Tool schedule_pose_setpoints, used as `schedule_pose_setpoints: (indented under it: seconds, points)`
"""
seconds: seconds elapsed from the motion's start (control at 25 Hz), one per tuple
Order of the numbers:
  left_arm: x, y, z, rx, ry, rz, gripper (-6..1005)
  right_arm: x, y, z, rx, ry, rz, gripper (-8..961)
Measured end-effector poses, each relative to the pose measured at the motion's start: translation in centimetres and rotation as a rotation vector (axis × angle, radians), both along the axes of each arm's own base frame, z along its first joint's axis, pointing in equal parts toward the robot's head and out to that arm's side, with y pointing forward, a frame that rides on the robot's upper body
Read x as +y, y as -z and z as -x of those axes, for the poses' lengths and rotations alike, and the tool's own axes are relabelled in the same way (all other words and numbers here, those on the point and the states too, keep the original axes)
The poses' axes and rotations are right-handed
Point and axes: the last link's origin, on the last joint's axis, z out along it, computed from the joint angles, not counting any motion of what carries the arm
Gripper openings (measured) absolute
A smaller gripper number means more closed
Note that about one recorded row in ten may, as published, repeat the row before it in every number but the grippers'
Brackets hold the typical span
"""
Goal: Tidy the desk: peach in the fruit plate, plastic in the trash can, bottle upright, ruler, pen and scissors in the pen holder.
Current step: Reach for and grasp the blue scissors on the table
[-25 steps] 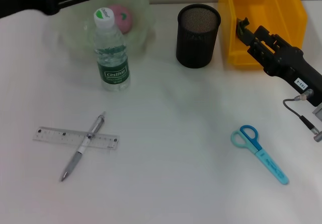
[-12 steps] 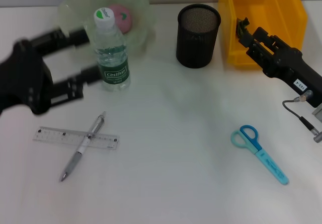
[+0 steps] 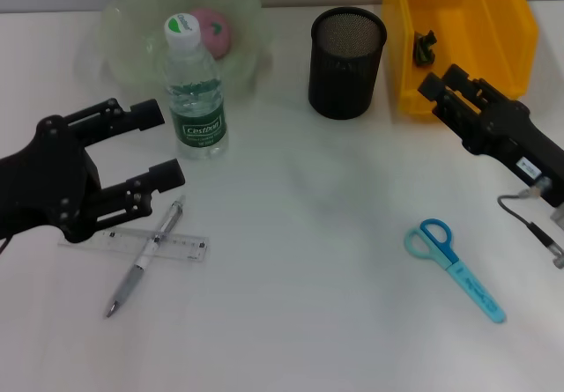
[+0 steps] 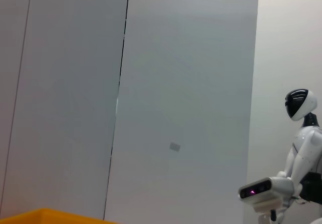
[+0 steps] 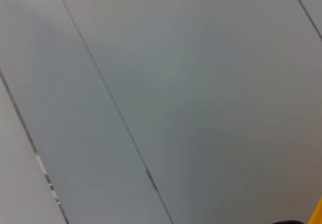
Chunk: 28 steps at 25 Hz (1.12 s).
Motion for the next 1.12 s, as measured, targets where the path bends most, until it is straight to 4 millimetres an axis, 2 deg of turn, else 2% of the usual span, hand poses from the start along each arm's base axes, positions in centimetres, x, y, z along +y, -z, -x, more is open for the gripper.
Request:
schedule_pose_setpoints:
  seconds: [0.2,0.36,0.68,0.96,1.12]
  points:
    - [-0.4,0.6,0.5,-0.016,-0.014,0.002,698,-1.9,-0.7,-0.3,-0.002,-0.062,-0.038,544]
    - [-0.6,0.7,0.5,-0.017,-0.01,0.011,697,-3.7,-1.6,-0.1,-0.026,-0.18,-0.025,544]
    - [-0.7,1.3,0.4,0.024,0.015,0.079,698,-6.2,-1.6,0.9,-0.134,-0.455,0.175,544]
    - [-0.7,1.5,0.4,0.034,0.019,0.094,697,-6.7,-1.4,0.7,-0.152,-0.472,0.276,544]
    - [-0.7,1.6,0.5,0.038,0.017,0.099,697,-6.7,-1.5,0.3,-0.164,-0.446,0.295,646]
